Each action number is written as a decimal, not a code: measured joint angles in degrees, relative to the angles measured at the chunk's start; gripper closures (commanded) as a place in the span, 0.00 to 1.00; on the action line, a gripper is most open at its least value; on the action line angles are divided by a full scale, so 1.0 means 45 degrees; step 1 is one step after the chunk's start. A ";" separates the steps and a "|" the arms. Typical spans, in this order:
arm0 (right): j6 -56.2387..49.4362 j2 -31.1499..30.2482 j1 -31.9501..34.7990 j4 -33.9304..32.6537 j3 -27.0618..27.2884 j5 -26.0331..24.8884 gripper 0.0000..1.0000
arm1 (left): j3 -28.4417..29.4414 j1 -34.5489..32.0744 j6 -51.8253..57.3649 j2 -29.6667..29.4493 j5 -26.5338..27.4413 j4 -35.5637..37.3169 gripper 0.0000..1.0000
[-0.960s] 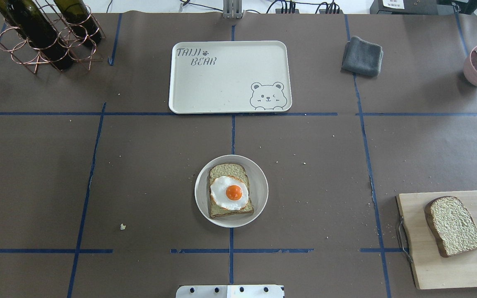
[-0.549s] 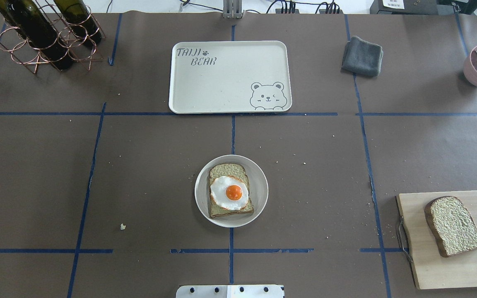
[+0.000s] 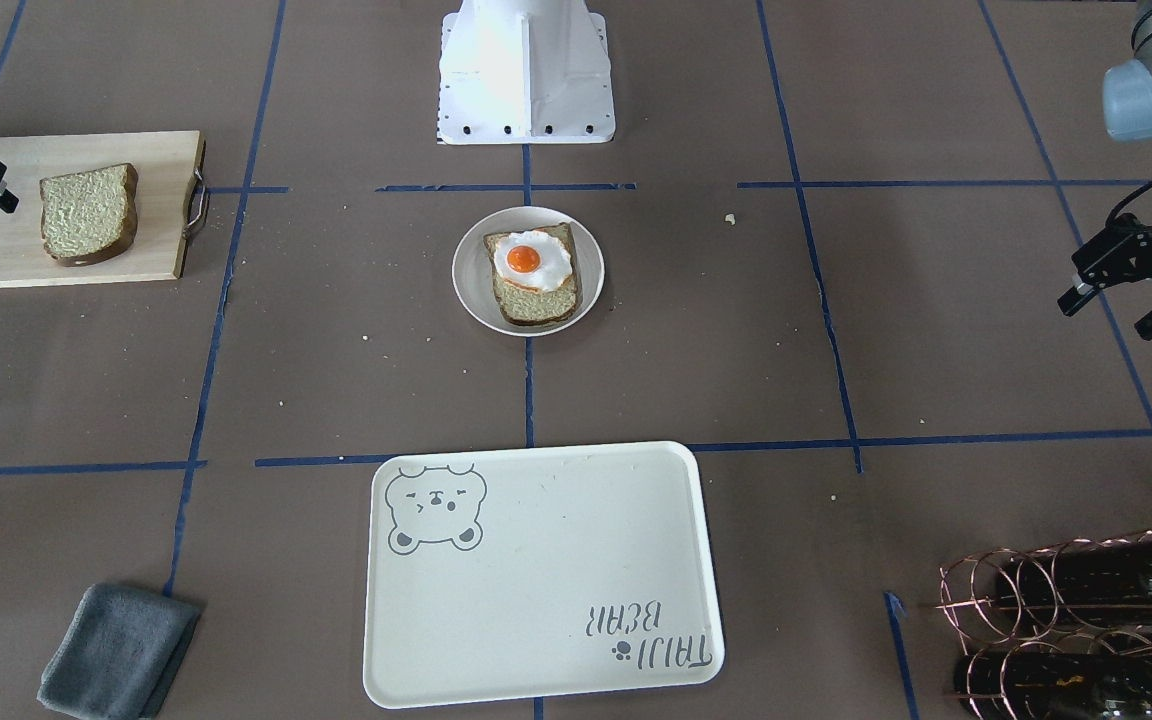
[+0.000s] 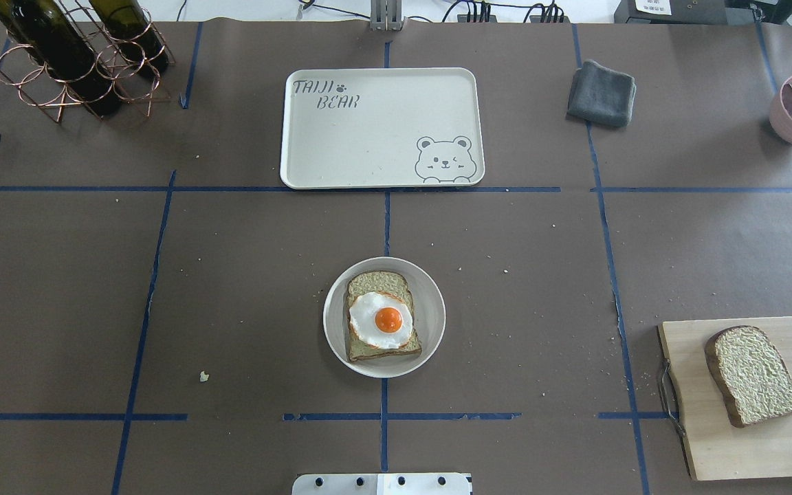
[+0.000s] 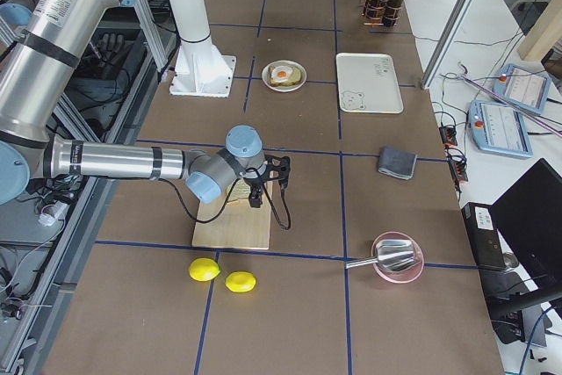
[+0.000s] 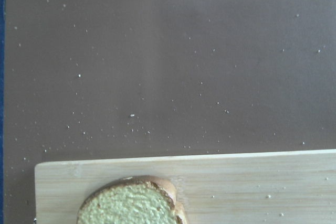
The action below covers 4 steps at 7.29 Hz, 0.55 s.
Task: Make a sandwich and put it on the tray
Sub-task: 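Lower the right gripper to the bread slice on the cutting board and grasp it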
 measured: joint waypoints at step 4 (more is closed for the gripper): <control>0.0012 0.0064 -0.1030 0.0595 -0.0824 -0.0008 0.00 | 0.0011 0.0129 -0.0036 -0.0016 -0.0001 -0.0309 0.00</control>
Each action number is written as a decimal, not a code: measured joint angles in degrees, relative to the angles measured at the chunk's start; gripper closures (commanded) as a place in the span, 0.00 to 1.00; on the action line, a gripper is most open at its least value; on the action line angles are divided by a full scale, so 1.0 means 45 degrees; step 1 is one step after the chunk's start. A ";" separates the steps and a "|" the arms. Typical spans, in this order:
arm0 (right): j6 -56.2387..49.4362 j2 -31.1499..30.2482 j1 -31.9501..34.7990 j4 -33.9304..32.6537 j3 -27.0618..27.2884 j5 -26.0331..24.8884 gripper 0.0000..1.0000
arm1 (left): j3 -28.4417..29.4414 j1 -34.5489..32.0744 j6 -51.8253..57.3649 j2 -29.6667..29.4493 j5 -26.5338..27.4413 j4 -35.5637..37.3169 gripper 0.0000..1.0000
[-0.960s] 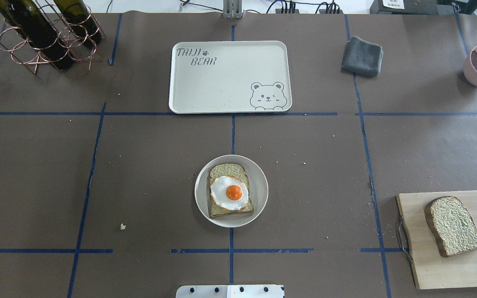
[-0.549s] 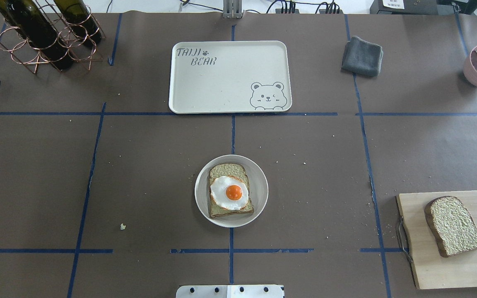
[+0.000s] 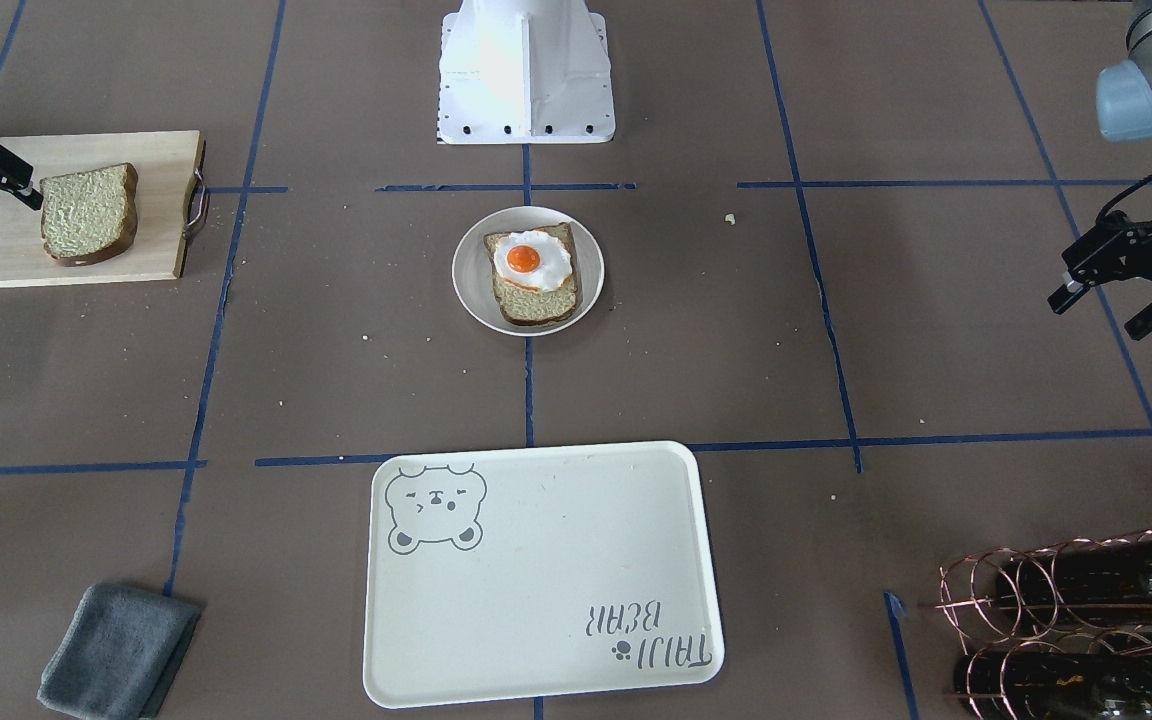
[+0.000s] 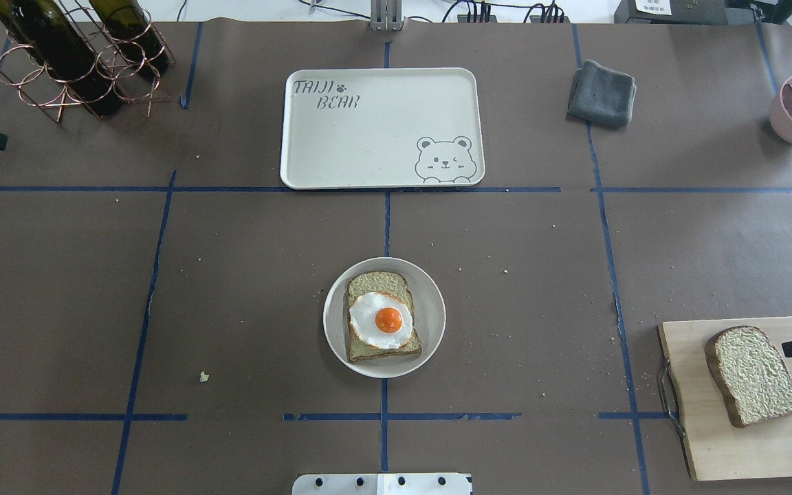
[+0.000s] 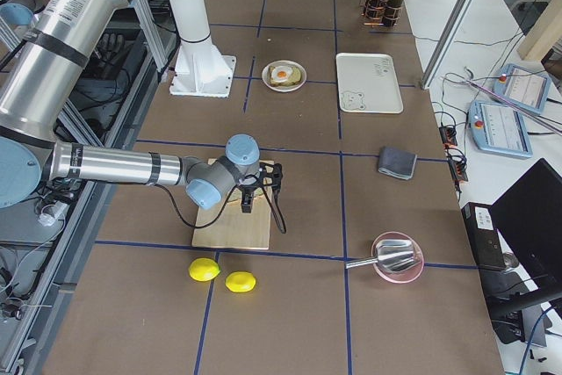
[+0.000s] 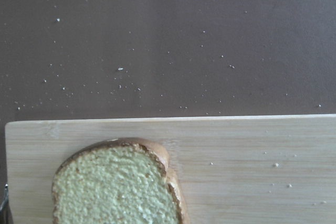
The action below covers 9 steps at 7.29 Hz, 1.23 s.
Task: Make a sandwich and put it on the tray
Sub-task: 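Lower the right gripper to the bread slice on the cutting board and grasp it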
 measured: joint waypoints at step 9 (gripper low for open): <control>0.0069 0.0118 -0.1632 0.0552 -0.0640 -0.0524 0.96 | 0.0059 0.0011 0.0034 0.0000 0.0000 -0.0061 0.00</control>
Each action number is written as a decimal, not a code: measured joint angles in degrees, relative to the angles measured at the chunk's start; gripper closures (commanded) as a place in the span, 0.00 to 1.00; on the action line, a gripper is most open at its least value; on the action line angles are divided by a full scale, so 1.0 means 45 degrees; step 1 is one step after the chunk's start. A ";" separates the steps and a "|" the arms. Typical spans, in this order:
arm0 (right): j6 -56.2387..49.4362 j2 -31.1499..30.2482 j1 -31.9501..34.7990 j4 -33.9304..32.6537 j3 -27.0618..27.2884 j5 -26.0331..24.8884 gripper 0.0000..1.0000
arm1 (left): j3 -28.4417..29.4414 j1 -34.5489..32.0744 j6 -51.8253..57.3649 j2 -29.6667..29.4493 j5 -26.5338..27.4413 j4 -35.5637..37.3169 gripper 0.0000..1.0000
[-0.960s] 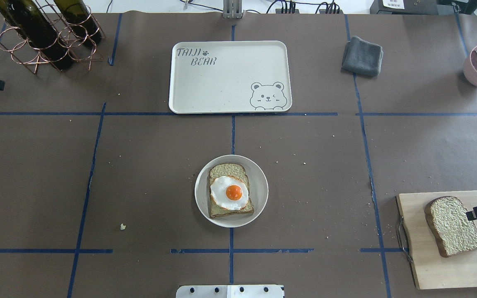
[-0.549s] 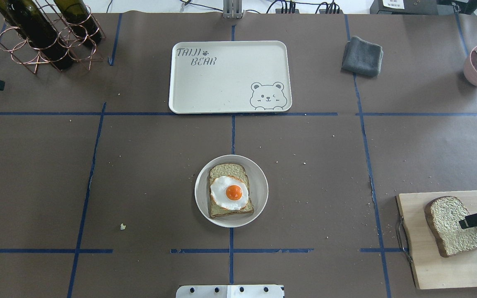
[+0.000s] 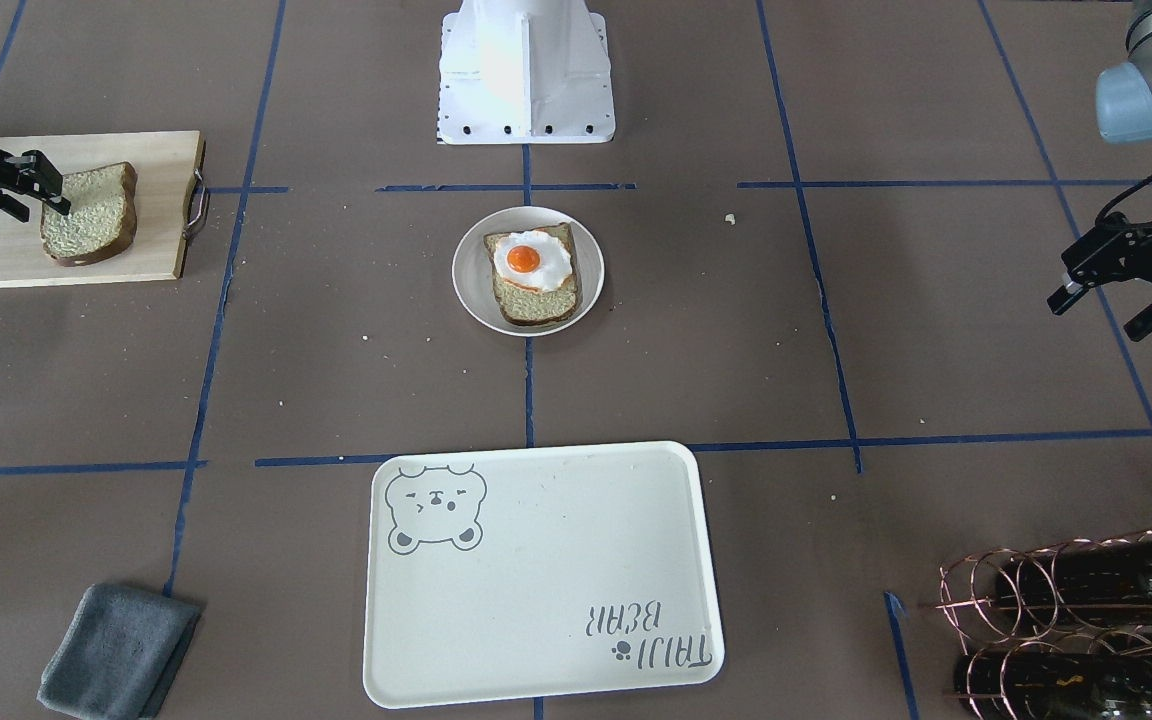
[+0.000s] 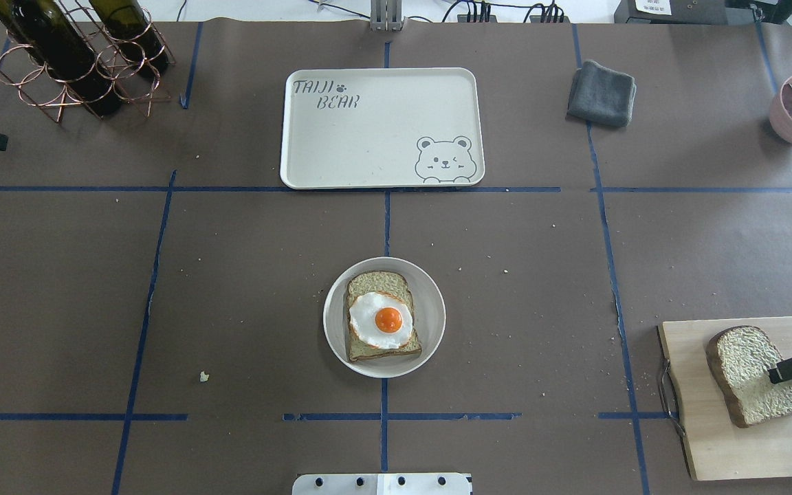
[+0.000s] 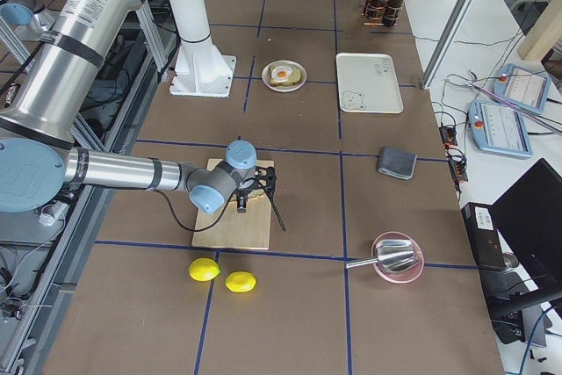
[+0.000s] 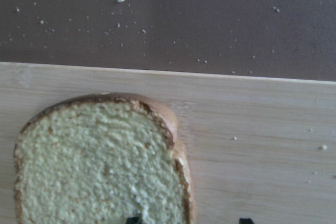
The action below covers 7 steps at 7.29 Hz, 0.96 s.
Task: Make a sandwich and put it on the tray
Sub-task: 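Lower the right gripper to the bread slice on the cutting board and grasp it, then lift the bread slice with the right gripper and carry it over the plate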
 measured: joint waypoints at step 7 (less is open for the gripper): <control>0.0121 -0.0042 0.0152 0.0061 0.0714 0.0174 1.00 | 0.0106 0.0000 -0.0001 -0.0016 0.0000 -0.0019 0.00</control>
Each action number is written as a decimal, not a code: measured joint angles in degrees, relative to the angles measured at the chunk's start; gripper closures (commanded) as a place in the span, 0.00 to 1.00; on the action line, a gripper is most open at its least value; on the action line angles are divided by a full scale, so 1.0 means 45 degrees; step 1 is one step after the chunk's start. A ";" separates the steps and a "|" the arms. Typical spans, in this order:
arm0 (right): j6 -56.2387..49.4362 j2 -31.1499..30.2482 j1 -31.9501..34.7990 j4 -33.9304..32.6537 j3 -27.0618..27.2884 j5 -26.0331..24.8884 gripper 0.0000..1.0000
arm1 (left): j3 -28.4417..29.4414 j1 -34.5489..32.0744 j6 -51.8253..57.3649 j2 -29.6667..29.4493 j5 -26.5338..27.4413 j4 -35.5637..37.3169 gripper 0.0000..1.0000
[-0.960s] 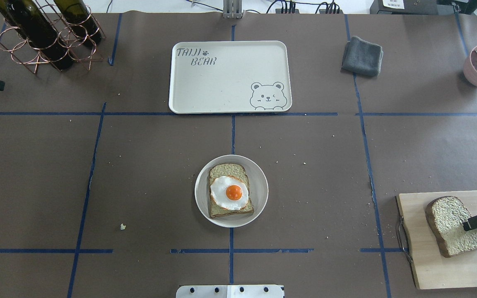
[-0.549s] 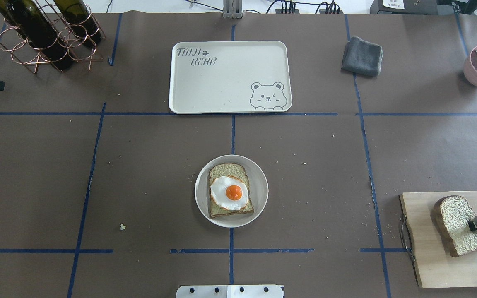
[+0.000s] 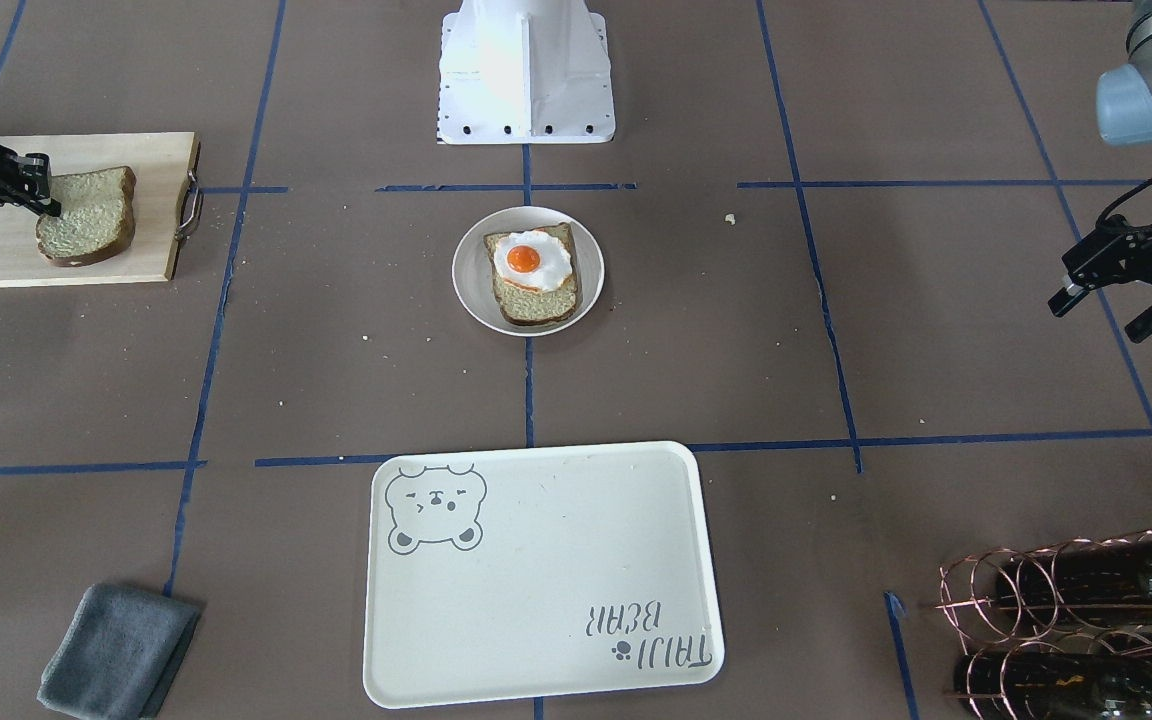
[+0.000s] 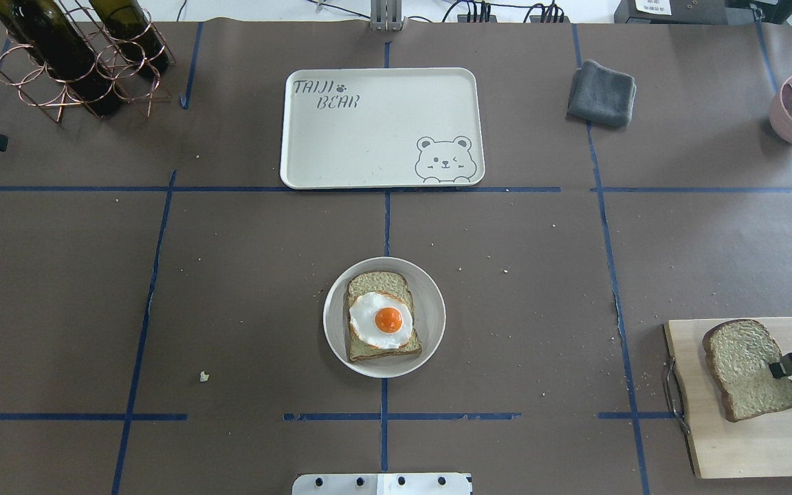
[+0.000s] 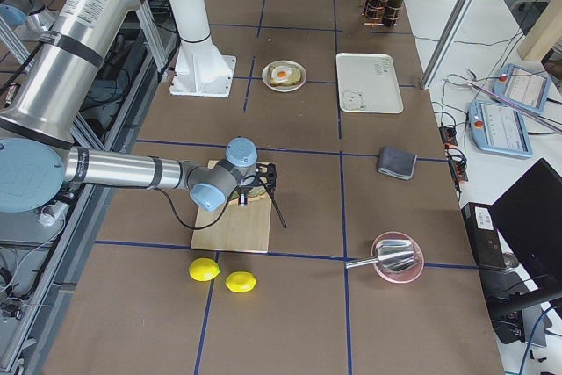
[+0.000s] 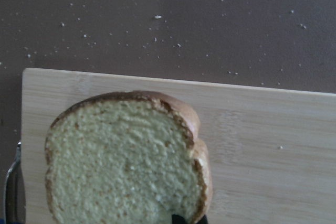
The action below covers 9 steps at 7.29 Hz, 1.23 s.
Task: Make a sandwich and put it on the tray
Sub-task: 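Lift the bread slice with the right gripper and carry it over the plate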
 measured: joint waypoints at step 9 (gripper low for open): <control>0.5370 0.7075 0.0970 -0.2101 0.1011 0.2473 1.00 | 0.0027 0.0000 -0.0035 -0.0003 -0.0019 0.0014 0.00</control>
